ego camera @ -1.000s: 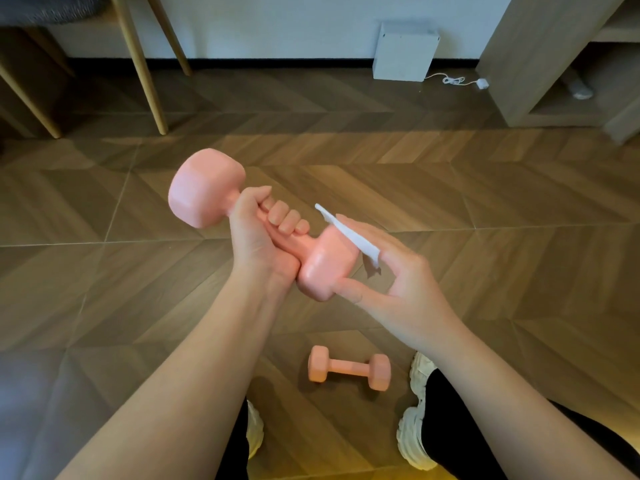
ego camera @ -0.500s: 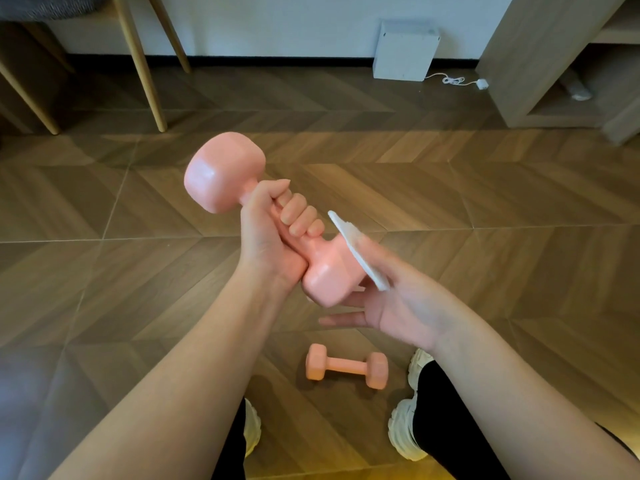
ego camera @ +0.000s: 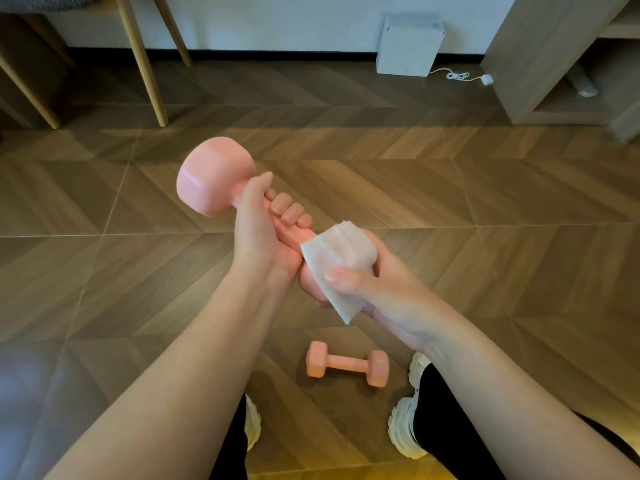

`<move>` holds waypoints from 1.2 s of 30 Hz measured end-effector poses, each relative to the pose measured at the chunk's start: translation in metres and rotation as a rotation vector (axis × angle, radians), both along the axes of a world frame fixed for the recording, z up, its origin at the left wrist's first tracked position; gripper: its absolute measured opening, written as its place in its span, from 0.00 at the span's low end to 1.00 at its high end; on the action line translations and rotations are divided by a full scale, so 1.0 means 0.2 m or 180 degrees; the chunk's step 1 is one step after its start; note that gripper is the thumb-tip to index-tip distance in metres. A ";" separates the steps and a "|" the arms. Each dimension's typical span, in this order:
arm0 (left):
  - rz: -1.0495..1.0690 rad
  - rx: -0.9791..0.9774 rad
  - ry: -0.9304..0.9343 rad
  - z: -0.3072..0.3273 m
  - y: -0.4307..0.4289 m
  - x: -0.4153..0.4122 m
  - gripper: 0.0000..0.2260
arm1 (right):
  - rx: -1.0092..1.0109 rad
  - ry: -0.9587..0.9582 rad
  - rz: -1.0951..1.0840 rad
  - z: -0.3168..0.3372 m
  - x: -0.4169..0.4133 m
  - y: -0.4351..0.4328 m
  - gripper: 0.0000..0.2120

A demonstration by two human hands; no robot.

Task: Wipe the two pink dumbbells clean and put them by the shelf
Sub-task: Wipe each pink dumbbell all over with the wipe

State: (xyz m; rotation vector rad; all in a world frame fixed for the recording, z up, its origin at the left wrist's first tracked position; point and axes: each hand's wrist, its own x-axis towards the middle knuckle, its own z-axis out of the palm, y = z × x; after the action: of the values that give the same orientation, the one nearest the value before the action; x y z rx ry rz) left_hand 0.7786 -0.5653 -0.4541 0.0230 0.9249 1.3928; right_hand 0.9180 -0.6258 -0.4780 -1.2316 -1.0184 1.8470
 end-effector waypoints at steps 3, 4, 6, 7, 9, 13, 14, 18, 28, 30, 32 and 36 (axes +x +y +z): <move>0.0119 -0.0064 -0.0062 0.00 0.00 0.00 0.16 | 0.0043 -0.0117 -0.0197 0.00 -0.05 -0.01 0.37; 0.0137 -0.0068 -0.0085 0.00 -0.01 0.00 0.16 | 0.0034 -0.0144 -0.0297 0.00 -0.07 -0.01 0.35; 0.0137 -0.0064 -0.0082 0.00 -0.01 0.01 0.16 | 0.0001 -0.0077 -0.0441 -0.01 -0.08 0.00 0.25; 0.0130 -0.0060 -0.0058 0.00 -0.01 0.00 0.16 | 0.0016 -0.0011 -0.0416 0.00 -0.08 0.00 0.22; 0.0152 -0.0048 -0.0041 0.00 0.00 0.00 0.16 | 0.0039 0.0112 -0.0259 0.00 -0.06 0.00 0.24; 0.0199 -0.0077 -0.0104 -0.01 0.00 -0.01 0.16 | 0.0115 -0.0025 -0.0246 -0.02 -0.06 0.00 0.36; 0.0173 -0.0095 -0.0105 -0.01 0.00 0.00 0.16 | 0.0135 -0.0082 -0.0291 -0.02 -0.08 0.00 0.36; 0.0088 -0.0087 -0.0044 -0.01 -0.01 0.01 0.16 | 0.0233 -0.0040 -0.0494 -0.01 -0.09 0.00 0.15; 0.0134 -0.0062 -0.0106 -0.02 -0.02 0.00 0.17 | 0.0185 -0.0161 -0.0427 -0.04 -0.09 -0.01 0.33; 0.0080 0.0045 -0.0057 -0.01 -0.01 0.00 0.17 | -0.0024 -0.0076 -0.0597 -0.02 -0.10 0.00 0.28; 0.0011 0.0167 0.0014 -0.01 -0.01 0.00 0.17 | -0.0250 0.0184 -0.0657 -0.01 -0.08 0.00 0.21; -0.0058 0.0410 -0.0029 0.00 -0.02 -0.02 0.16 | -0.0660 0.0861 -0.0294 0.01 -0.04 -0.01 0.26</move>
State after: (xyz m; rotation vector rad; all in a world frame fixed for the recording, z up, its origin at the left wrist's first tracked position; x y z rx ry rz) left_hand 0.7752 -0.5689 -0.4550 0.1220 0.8246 1.4325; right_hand 0.9108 -0.6280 -0.4758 -1.0864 -0.6262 2.0176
